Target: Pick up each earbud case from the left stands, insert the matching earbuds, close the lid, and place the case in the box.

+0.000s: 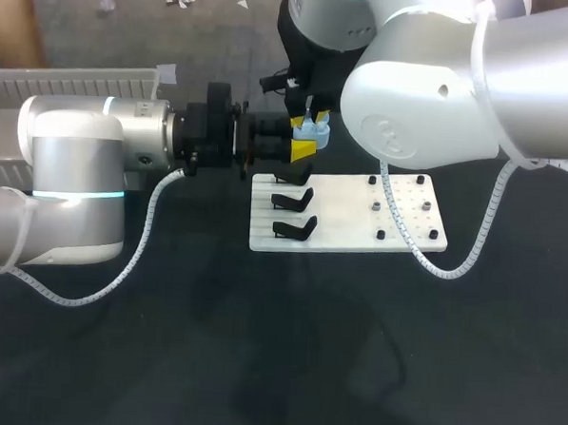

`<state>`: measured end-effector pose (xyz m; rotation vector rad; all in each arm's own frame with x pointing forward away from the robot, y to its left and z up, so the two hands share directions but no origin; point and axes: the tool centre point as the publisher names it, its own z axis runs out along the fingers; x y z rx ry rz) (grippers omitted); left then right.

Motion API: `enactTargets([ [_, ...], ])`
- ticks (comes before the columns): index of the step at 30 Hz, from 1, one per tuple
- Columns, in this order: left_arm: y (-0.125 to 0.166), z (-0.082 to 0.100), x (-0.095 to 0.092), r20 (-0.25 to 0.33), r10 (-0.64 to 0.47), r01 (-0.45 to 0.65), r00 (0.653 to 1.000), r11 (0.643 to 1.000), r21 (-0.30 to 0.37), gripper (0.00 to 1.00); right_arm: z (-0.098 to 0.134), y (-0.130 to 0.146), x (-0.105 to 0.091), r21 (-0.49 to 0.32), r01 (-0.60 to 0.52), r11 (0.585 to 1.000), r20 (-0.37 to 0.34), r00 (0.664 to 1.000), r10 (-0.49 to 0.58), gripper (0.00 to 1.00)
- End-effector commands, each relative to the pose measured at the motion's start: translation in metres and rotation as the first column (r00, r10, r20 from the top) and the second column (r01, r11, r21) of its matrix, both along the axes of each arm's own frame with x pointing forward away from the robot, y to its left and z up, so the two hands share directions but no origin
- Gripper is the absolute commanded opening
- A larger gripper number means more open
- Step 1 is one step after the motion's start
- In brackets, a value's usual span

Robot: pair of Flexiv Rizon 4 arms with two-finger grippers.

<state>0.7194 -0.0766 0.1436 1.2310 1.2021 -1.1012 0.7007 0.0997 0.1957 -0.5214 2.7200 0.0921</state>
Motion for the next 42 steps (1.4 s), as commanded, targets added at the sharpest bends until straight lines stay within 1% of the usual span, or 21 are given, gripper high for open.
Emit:
enactTargets([
  [1, 0.0, -0.001, -0.002, 0.004, 0.006, -0.006, 1.0, 1.0, -0.004, 0.0, -0.004, 0.001, 0.0, 0.0, -0.004, 1.0, 0.006, 1.0, 0.004, 0.0],
  [12, 0.0, -0.001, -0.002, 0.004, 0.006, -0.006, 1.0, 1.0, -0.004, 0.0, -0.006, -0.001, 0.004, 0.001, 0.002, 1.0, 0.021, 1.0, -0.002, 0.0],
  [27, 0.0, -0.001, -0.002, 0.004, 0.006, -0.006, 1.0, 1.0, -0.004, 0.0, -0.01, 0.002, 0.007, -0.009, -0.013, 1.0, 0.015, 1.0, 0.014, 0.0],
  [38, 0.0, -0.001, -0.002, 0.004, 0.006, -0.006, 1.0, 1.0, -0.004, 0.0, -0.014, 0.002, 0.007, -0.033, -0.026, 0.999, 0.006, 1.0, 0.026, 0.0],
  [42, 0.0, -0.001, -0.002, 0.004, 0.006, -0.006, 1.0, 1.0, -0.004, 0.0, -0.015, 0.002, 0.007, -0.054, -0.042, 0.998, 0.006, 0.999, 0.043, 0.0],
])
